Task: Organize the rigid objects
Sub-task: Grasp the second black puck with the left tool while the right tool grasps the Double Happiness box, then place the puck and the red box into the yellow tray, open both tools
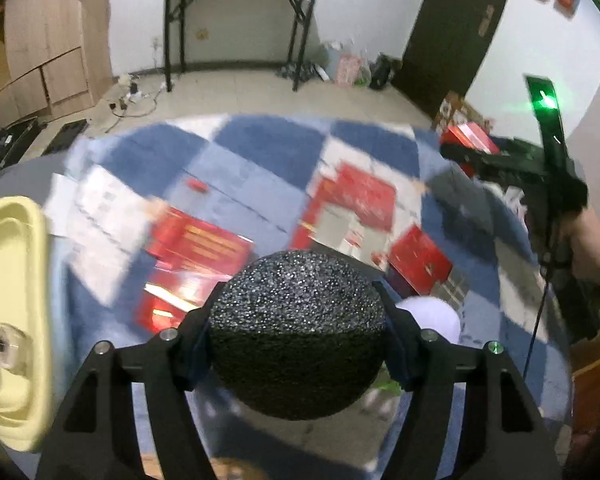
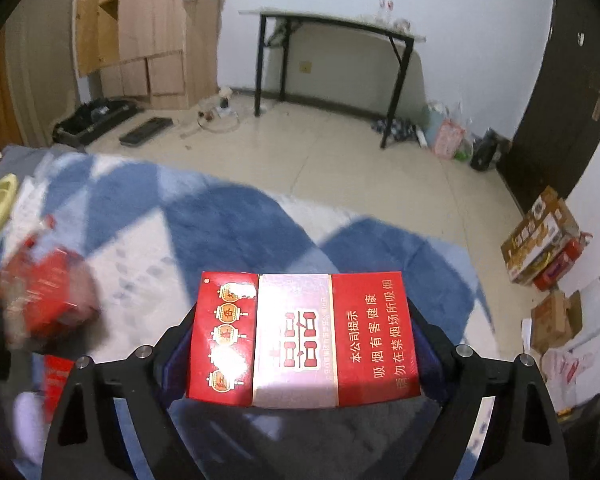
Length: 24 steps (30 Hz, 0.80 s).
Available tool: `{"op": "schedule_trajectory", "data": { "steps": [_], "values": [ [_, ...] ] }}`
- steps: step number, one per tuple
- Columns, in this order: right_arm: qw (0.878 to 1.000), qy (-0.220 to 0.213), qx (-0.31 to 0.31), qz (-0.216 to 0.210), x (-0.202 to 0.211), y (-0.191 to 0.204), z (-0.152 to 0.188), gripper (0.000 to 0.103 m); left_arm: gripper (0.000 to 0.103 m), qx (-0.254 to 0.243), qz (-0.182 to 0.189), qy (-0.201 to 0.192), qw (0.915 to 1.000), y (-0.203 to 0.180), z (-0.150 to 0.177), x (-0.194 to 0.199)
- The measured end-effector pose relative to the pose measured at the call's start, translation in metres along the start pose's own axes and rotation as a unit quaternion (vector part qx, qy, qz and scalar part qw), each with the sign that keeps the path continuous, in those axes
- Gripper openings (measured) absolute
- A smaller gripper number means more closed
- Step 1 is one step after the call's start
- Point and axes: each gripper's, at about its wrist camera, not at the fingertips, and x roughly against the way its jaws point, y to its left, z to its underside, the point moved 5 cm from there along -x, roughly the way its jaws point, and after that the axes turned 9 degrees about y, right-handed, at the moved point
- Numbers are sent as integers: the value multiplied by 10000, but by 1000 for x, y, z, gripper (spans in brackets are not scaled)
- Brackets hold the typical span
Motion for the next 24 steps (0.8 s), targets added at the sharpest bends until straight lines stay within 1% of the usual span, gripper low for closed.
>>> {"op": "schedule_trajectory", "data": {
  "steps": [1,4,6,7,8,10,11,12,14,16,17,19,21,24],
  "values": [
    [9999,-100,37,-112,12,7,-3,89,69,42,-83,-73,9999,13,-3,11],
    [9976,-418,307,-468,49,47,-19,89,69,273,-449,-332,9981,66,-15,45],
    [9932,-566,604,-820,71,92,-33,89,69,511,-740,-453,9949,112,-22,68],
    [9913,-576,744,-923,77,109,-37,89,69,605,-968,-491,9922,138,-25,80],
    [9877,-611,988,-1046,85,140,-44,89,69,666,-1166,-525,9895,160,-25,88],
    [9812,-655,1346,-1221,93,182,-53,89,69,847,-1448,-407,9850,200,-24,96],
    [9763,-696,1574,-1310,96,213,-58,89,69,1039,-1545,-236,9822,225,-21,97],
    [9728,-719,1712,-1387,97,237,-62,89,69,1250,-1580,-101,9794,250,-17,98],
    [9658,-686,1961,-1550,92,285,-68,89,69,1492,-1609,53,9756,291,-7,98],
    [9609,-600,2155,-1633,84,325,-71,89,69,1731,-1650,53,9710,316,6,96],
    [9568,-556,2300,-1692,79,347,-71,89,69,1940,-1532,93,9689,330,14,92],
    [9509,-552,2459,-1795,70,384,-70,89,69,2153,-1459,179,9654,345,23,83],
    [9471,-247,2494,-2006,55,417,-66,89,69,2251,-1379,131,9644,354,29,75],
    [9411,-64,2798,-1896,41,447,-58,89,69,2321,-1246,178,9645,357,31,59]
  ]
}}
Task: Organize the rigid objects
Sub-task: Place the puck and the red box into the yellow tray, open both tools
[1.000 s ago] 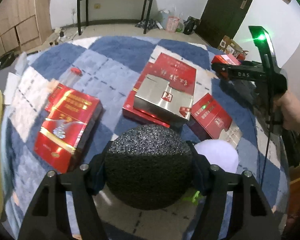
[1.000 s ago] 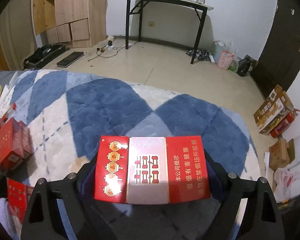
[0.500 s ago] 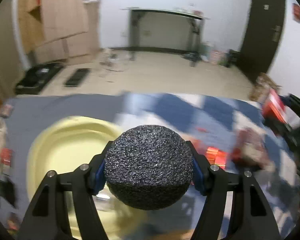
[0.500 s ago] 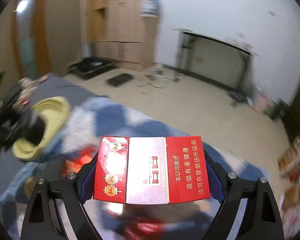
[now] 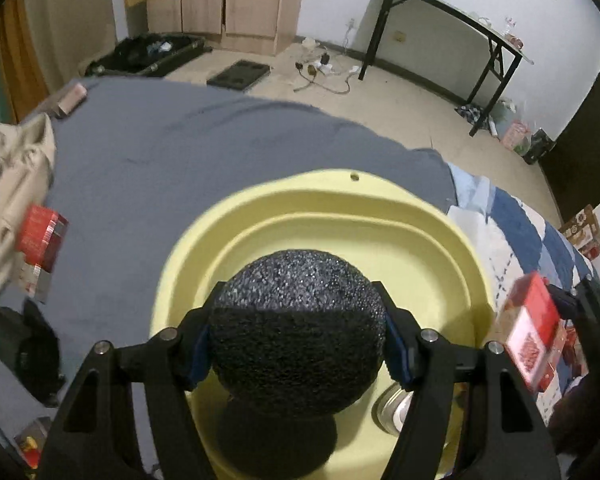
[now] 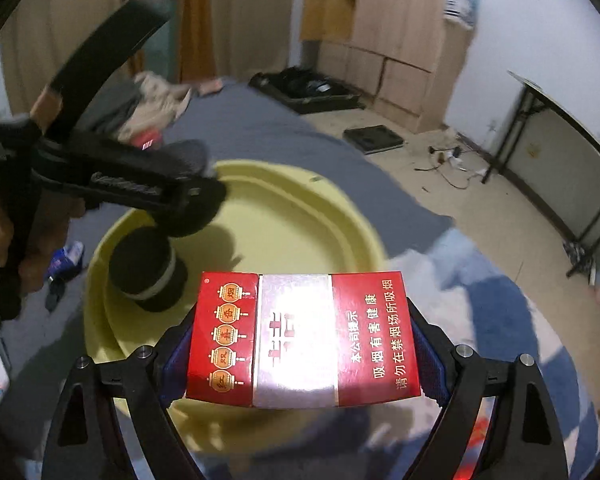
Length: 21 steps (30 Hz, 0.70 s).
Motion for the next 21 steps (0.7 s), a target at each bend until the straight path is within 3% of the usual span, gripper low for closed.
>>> {"op": "schedule_trajectory", "data": {
  "steps": [10,13,16,18,21],
  "values": [
    [9989,446,-88,104,-57,0,-40,89,70,-19,-5,227,9997,-1,2,-25],
    [9982,562,0,200,-78,11,-44,90,70,15,6,122,9999,-2,2,-31],
    [9987,417,42,280,-88,16,-51,94,72,469,154,140,9987,4,4,-36],
    [9988,396,87,257,-92,21,-51,97,89,501,204,246,9982,0,5,-35],
    [9992,330,73,195,-83,21,-46,102,98,306,39,-96,9995,-6,1,-13]
  ]
}}
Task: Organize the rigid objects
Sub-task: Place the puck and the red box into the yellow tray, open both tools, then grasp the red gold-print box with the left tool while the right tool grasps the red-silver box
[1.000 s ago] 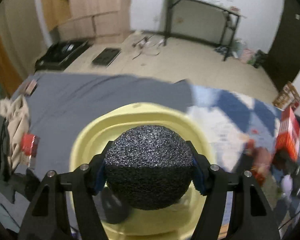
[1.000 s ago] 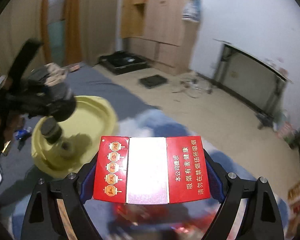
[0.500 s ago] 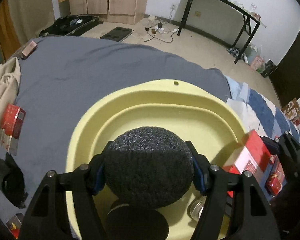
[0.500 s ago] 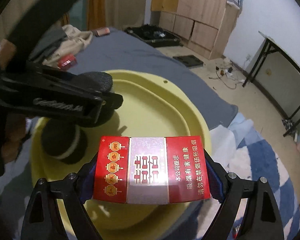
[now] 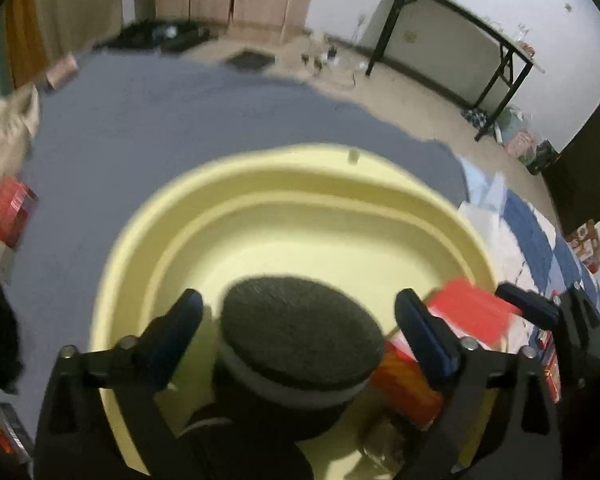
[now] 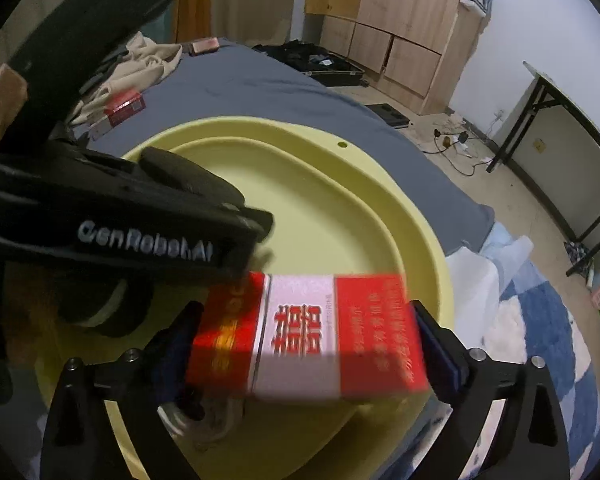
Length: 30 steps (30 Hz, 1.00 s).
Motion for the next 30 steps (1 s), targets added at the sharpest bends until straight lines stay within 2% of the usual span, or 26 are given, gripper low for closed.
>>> {"op": "schedule_trajectory", "data": {
  "steps": [2,4,7,9,13,16,17,20,21,23,25,27,30],
  "values": [
    [9998,-175,-20,-75,15,0,5,102,99,125,270,-139,9995,-5,-7,18],
    [9995,-273,-120,-138,32,-5,12,102,103,76,386,-289,9988,-16,-12,35],
    [9977,-386,-478,-273,64,-22,33,103,103,-144,630,-523,9965,-51,-13,64],
    [9946,-514,-855,-287,97,-41,56,103,103,-496,794,-534,9942,-89,-5,78],
    [9913,-429,-1233,182,158,-91,116,103,103,-1317,1214,-553,9823,-163,36,101],
    [9865,-209,-1476,685,200,-131,174,103,103,-1859,1365,-349,9724,-202,73,95],
    [9842,-87,-1541,868,216,-147,199,103,103,-2036,1433,-281,9681,-213,90,92],
    [9810,50,-1635,1041,244,-164,256,103,103,-2720,1470,33,9510,-254,136,73],
    [9808,5,-1648,1039,250,-166,273,103,103,-2960,1428,196,9443,-265,149,65],
    [9773,-116,-1854,1023,252,-173,309,103,103,-3248,1271,390,9364,-277,164,52],
    [9703,37,-2272,827,243,-182,337,103,103,-3443,1110,522,9308,-282,171,39],
    [9669,457,-2411,698,226,-187,357,101,103,-3542,967,498,9288,-286,170,33],
    [9667,550,-2391,726,214,-199,362,101,103,-3472,985,474,9314,-286,161,28]
  ]
}}
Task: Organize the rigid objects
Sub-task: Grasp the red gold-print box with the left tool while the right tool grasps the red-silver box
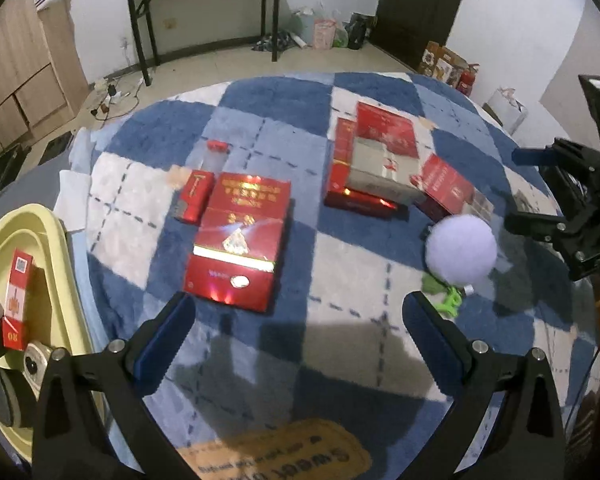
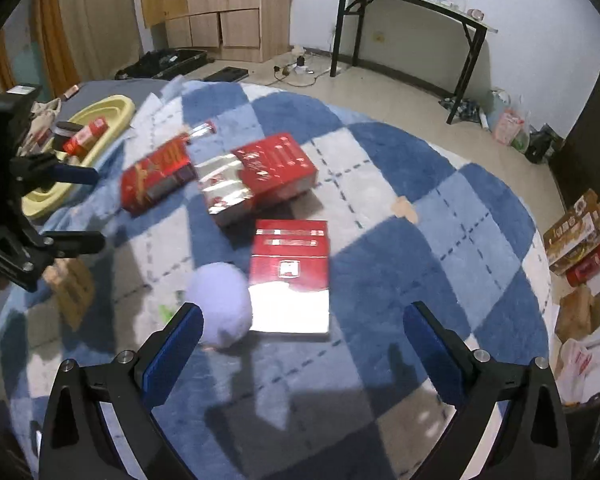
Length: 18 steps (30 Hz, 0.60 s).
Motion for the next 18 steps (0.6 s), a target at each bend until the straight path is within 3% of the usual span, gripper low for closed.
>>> {"op": "schedule_trajectory", "data": {
  "steps": [8,11,15,16,17,18],
  "values": [
    [9994,292,-99,-128,-53,-1,-44,98,103,382,93,223,9990,16,-19,-40],
    [9988,433,-183,-114,-80,-2,-54,93,103,118,-257,143,9995,14,-26,-48],
    [9968,730,-239,-207,-109,-1,-56,86,101,492,76,48,9987,22,-32,-52],
    [9966,751,-231,-230,-112,-1,-56,85,99,582,130,-1,9982,24,-32,-51],
    [9971,701,-199,-214,-114,0,-56,79,89,657,161,-18,9977,26,-31,-51],
    [9974,663,-152,-238,-114,2,-57,75,71,681,134,30,9976,28,-29,-53]
  ]
}}
